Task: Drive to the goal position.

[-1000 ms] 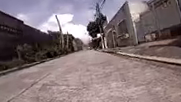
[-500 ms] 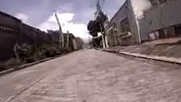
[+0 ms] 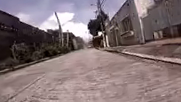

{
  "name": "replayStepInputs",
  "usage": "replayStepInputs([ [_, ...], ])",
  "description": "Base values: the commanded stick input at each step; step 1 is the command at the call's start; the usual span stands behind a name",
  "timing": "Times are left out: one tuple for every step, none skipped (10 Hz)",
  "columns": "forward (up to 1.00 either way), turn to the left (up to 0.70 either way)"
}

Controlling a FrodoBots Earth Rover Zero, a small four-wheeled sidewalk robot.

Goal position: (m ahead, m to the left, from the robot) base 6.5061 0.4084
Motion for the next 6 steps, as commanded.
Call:
replayStepInputs([
  [0.85,0.01],
  [0.85,0.01],
  [0.85,0.01],
  [0.85,0.01],
  [0.85,0.01],
  [0.85,0.01],
])
